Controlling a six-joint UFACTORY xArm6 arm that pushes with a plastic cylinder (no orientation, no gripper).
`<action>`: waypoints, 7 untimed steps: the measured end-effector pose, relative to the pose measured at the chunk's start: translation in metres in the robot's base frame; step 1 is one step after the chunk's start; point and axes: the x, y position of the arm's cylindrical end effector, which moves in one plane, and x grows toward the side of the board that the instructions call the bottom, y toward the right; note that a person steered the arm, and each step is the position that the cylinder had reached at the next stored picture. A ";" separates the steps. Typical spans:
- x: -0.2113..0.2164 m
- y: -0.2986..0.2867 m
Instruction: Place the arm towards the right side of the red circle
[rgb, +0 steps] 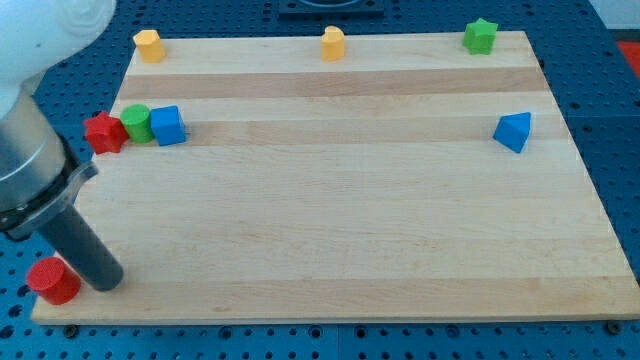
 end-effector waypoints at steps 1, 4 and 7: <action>-0.001 0.004; -0.102 -0.069; -0.098 -0.069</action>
